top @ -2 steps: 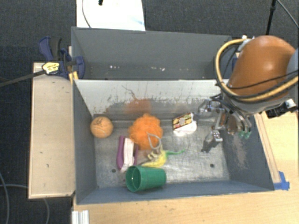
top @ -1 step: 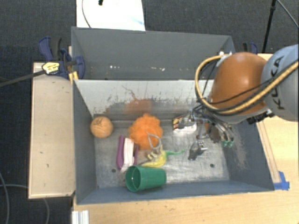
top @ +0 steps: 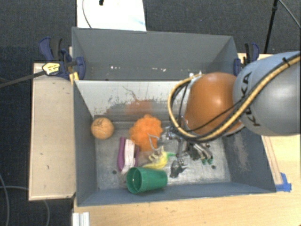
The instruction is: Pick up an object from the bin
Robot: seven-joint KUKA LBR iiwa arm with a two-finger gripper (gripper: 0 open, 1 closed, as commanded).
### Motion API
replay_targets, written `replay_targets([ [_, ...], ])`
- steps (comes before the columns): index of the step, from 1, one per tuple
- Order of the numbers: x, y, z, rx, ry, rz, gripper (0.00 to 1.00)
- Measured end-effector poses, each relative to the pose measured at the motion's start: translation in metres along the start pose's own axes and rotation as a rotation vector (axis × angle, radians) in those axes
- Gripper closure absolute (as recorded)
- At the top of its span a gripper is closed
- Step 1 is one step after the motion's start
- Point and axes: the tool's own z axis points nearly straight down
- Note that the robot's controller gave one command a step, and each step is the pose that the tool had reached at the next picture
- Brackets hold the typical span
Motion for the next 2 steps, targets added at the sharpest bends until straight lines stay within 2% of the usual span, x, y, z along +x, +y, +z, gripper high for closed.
replay_targets([
  [1,-0.015,0.001,0.001,0.0,-0.003,-0.23,0.0],
  [2,-0.02,-0.005,0.077,0.001,-0.005,-0.254,0.0],
])
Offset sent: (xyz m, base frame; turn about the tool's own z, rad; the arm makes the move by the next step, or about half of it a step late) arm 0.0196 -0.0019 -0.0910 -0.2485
